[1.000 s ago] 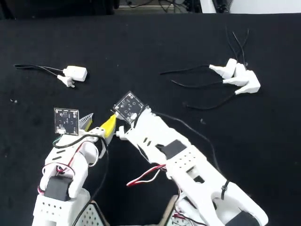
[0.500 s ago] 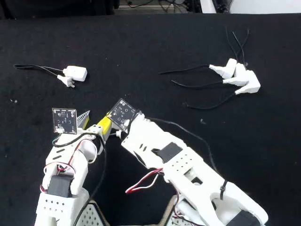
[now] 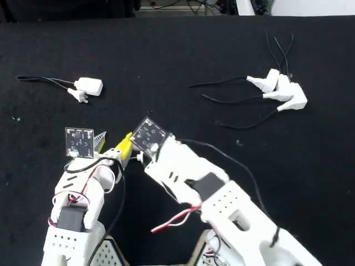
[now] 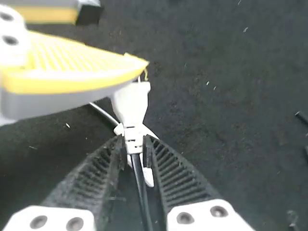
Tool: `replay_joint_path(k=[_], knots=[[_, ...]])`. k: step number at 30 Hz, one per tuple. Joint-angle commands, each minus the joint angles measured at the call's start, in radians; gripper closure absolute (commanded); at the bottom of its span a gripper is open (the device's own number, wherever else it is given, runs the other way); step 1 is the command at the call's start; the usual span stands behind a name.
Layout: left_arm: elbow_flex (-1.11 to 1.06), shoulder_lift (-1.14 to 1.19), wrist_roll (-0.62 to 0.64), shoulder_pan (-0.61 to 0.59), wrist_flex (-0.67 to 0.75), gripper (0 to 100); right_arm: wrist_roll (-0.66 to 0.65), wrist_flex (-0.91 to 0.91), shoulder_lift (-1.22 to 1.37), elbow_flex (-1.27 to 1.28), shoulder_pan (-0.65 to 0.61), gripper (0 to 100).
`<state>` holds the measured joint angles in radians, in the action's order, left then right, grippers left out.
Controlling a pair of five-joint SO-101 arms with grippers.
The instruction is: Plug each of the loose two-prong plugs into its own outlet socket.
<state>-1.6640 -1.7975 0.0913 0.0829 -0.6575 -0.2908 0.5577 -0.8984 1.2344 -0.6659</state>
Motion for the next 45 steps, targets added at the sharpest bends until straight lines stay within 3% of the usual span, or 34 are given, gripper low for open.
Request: replay_joint_path(k=[1,18,25,45], knots=[[0.004,0.006,-0.014,-0.004,0.015,77,-0.002,0.057,-0.127,-0.045,-0.005,98.8],[0.002,0.006,-0.017,0.002,0.014,77,0.006,0.025,-0.191,-0.004,-0.005,98.8],[0.002,0.006,-0.018,0.002,0.014,77,0.126,0.003,-0.191,-0.007,-0.008,98.8],[0.004,0.006,-0.020,0.001,-0.003,77,0.126,-0.032,-0.134,-0.036,-0.008,98.8]])
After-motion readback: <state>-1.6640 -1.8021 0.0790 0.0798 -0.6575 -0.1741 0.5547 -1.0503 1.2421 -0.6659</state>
